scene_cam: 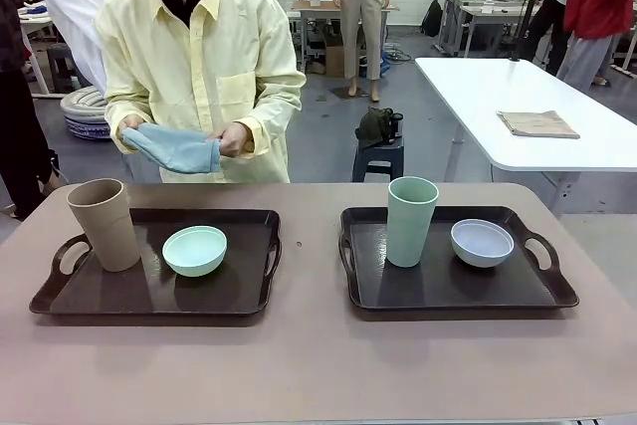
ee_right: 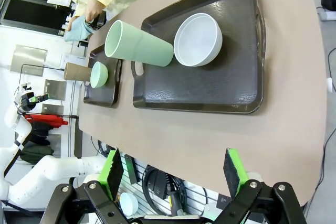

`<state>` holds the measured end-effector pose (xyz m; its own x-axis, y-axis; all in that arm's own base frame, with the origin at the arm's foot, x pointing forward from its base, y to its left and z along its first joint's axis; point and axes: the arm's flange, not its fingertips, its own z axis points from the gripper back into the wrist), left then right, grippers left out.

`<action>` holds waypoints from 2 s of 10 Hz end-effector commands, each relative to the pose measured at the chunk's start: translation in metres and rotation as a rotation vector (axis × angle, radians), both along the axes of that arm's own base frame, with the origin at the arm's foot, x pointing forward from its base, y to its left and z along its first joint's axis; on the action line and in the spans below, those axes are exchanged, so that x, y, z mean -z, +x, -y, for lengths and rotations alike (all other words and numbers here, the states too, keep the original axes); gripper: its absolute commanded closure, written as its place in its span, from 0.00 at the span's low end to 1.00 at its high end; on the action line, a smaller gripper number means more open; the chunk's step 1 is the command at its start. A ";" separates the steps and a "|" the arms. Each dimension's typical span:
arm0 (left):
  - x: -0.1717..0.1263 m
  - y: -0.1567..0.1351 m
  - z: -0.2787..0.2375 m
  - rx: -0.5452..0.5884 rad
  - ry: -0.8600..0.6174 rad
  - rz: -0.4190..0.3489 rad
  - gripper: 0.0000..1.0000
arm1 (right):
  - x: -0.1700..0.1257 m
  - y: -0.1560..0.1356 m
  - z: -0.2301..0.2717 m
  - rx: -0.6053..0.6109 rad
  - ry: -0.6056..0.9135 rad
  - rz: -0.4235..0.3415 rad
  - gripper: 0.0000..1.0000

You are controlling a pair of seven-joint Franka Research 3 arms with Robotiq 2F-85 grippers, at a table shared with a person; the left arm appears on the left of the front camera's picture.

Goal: Set up a tray with a mat and arrange the tableware.
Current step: Pick up the Picnic Bowl and Reusable plastic cup from the Handle tray in front of the human's position and hold them in the air.

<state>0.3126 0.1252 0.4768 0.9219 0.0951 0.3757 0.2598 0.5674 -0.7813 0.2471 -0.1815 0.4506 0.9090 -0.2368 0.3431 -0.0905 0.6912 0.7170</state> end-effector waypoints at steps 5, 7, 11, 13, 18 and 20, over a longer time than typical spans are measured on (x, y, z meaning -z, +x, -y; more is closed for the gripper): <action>0.000 0.003 -0.002 0.007 -0.016 0.025 0.00 | 0.000 0.001 0.003 -0.009 0.016 0.018 0.00; 0.000 0.003 -0.002 0.007 -0.016 0.025 0.00 | 0.000 0.001 0.003 -0.009 0.016 0.018 0.00; 0.000 0.003 -0.002 0.007 -0.016 0.025 0.00 | 0.000 0.001 0.003 -0.009 0.016 0.018 0.00; 0.000 0.003 -0.002 0.007 -0.016 0.025 0.00 | 0.000 0.001 0.003 -0.009 0.016 0.018 0.00; -0.022 0.018 0.014 0.145 0.173 0.199 0.00 | -0.073 0.034 -0.083 -0.089 -0.207 0.017 0.00; -0.033 0.026 0.016 0.229 0.284 0.317 0.00 | -0.116 0.054 -0.143 -0.117 -0.271 0.016 0.00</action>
<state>0.3329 0.1035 0.5141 0.7958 -0.1868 0.5760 0.5450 0.6355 -0.5469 0.2856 -0.0572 0.5528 0.9156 -0.0202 0.4016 -0.2064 0.8334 0.5126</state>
